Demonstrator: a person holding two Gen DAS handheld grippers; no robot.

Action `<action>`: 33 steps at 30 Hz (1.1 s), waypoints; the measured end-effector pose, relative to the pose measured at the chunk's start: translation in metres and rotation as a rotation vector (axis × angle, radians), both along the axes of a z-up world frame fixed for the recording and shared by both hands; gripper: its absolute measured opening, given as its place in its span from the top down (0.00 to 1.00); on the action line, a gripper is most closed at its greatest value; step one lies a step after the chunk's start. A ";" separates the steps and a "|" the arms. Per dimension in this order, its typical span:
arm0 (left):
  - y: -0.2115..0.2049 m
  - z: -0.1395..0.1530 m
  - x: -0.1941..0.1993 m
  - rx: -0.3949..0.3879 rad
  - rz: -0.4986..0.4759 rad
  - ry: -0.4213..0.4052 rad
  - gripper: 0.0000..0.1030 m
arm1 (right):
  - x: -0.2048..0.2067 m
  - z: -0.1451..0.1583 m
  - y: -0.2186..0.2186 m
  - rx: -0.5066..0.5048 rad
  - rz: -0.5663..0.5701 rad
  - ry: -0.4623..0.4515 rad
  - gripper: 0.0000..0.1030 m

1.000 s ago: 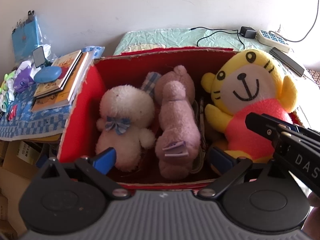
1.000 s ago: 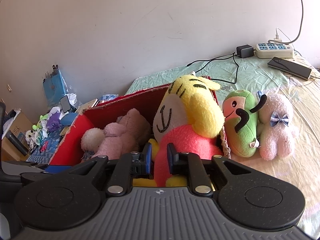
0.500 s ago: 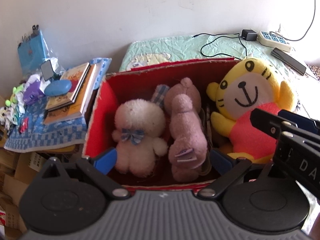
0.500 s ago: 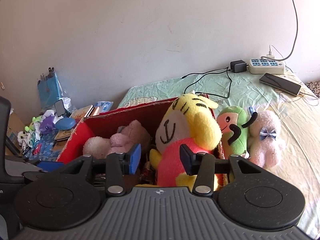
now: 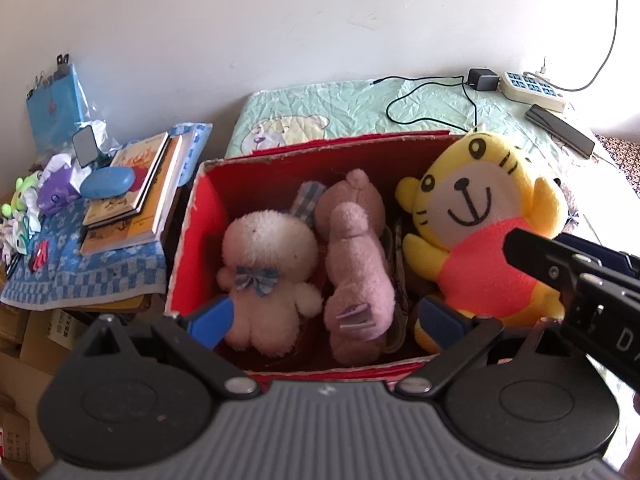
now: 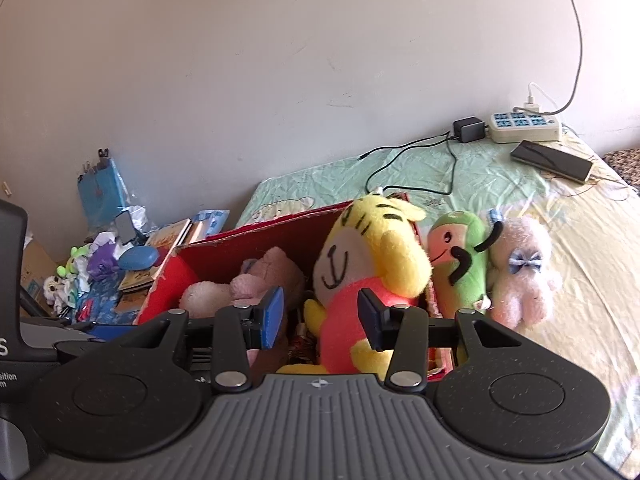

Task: Organize objects

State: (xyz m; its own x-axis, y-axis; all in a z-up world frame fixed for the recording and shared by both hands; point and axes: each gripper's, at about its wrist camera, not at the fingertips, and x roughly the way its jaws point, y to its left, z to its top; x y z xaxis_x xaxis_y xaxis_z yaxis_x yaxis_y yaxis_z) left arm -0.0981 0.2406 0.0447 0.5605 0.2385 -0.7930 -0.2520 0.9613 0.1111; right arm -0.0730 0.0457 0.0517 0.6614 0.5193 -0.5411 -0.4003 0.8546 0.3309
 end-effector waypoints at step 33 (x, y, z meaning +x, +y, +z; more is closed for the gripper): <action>-0.025 0.012 0.009 0.006 -0.072 -0.030 0.04 | -0.003 0.004 -0.037 0.029 -0.055 -0.025 0.57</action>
